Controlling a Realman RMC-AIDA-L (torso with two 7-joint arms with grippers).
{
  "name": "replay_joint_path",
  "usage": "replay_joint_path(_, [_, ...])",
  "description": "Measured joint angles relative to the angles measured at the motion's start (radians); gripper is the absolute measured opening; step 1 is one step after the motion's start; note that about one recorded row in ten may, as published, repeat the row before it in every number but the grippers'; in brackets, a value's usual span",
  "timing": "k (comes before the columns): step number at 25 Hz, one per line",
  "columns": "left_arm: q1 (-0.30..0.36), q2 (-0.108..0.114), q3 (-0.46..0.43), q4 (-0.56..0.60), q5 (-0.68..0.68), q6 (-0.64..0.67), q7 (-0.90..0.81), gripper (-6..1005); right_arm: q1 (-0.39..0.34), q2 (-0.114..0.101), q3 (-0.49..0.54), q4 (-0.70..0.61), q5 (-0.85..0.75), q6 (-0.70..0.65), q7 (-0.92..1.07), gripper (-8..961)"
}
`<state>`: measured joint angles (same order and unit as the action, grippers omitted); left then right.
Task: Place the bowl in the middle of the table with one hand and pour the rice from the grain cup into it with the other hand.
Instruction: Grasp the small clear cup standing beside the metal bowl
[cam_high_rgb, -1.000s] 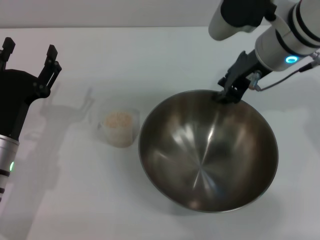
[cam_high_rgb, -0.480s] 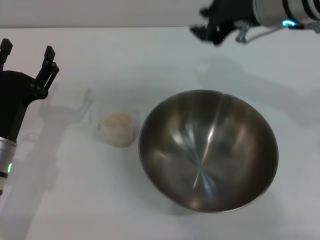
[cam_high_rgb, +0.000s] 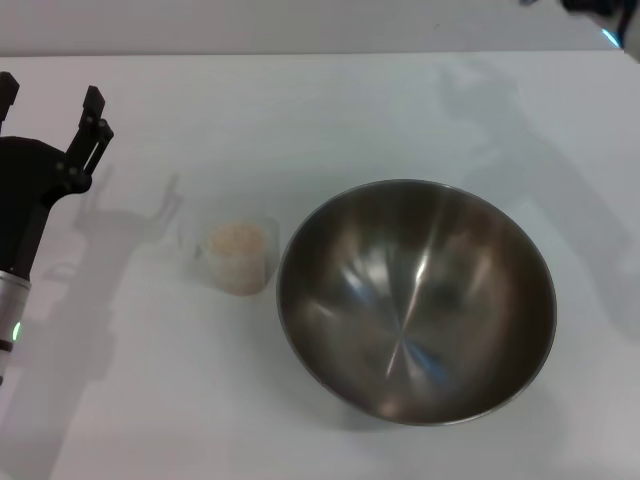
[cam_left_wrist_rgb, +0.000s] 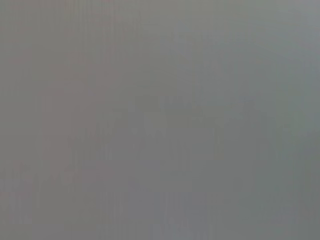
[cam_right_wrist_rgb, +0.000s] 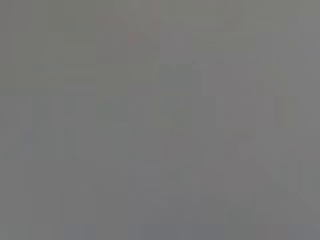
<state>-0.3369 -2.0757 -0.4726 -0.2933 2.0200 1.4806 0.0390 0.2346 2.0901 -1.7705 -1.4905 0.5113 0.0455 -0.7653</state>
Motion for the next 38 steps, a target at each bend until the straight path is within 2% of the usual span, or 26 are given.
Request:
replay_joint_path(3, [-0.002,0.0,0.0,-0.002,-0.001,0.009,-0.001,789,-0.033,0.0,-0.071,0.134,0.002,-0.338,0.006,363])
replay_joint_path(5, [-0.003,0.0,0.0,-0.002,-0.001,0.012,-0.001,789,-0.036,-0.001,-0.148,0.307,0.003,-0.662,0.043,363])
replay_joint_path(6, [-0.004,0.0,0.0,-0.004,-0.001,0.023,-0.001,788,-0.036,-0.001,-0.148,0.307,0.003,-0.662,0.043,363])
replay_joint_path(9, [-0.005,0.0,0.0,-0.004,-0.001,0.042,-0.005,787,-0.024,-0.002,-0.195,0.498,0.004,-0.946,0.18,363])
replay_joint_path(10, [-0.002,0.0,0.001,-0.004,0.002,0.056,-0.007,787,-0.017,-0.002,-0.198,0.619,0.006,-1.087,0.319,363])
replay_joint_path(11, [-0.002,0.0,0.001,-0.004,0.002,0.056,-0.007,787,-0.017,-0.002,-0.198,0.619,0.006,-1.087,0.319,363])
replay_joint_path(12, [0.003,0.0,0.004,-0.004,0.003,0.067,-0.008,786,-0.002,-0.005,-0.183,0.751,0.007,-1.203,0.503,363])
replay_joint_path(13, [0.008,0.0,0.007,-0.004,0.005,0.075,-0.009,786,-0.002,-0.005,-0.183,0.751,0.007,-1.203,0.503,363])
replay_joint_path(14, [0.014,0.0,0.013,-0.004,0.005,0.086,-0.009,786,0.008,-0.006,-0.172,0.811,0.007,-1.24,0.588,363])
replay_joint_path(15, [0.033,0.0,0.032,-0.004,0.007,0.106,-0.01,786,0.037,-0.009,-0.141,0.937,0.007,-1.293,0.759,363])
replay_joint_path(16, [0.033,0.0,0.032,-0.004,0.007,0.106,-0.01,785,0.037,-0.009,-0.141,0.937,0.007,-1.293,0.759,363])
replay_joint_path(20, [0.065,-0.001,0.071,-0.004,0.006,0.131,-0.011,784,0.13,-0.013,-0.062,1.202,0.007,-1.318,0.998,363])
replay_joint_path(24, [0.091,-0.001,0.102,-0.004,0.006,0.133,-0.012,783,0.164,-0.014,-0.058,1.261,0.005,-1.324,1.008,363])
replay_joint_path(31, [0.14,0.001,0.194,0.003,0.007,0.133,-0.049,780,0.189,-0.02,-0.058,1.275,0.006,-1.319,0.983,363])
replay_joint_path(38, [0.132,0.0,0.284,0.005,0.008,0.077,-0.053,778,0.207,-0.021,-0.058,1.281,0.005,-1.316,0.93,362])
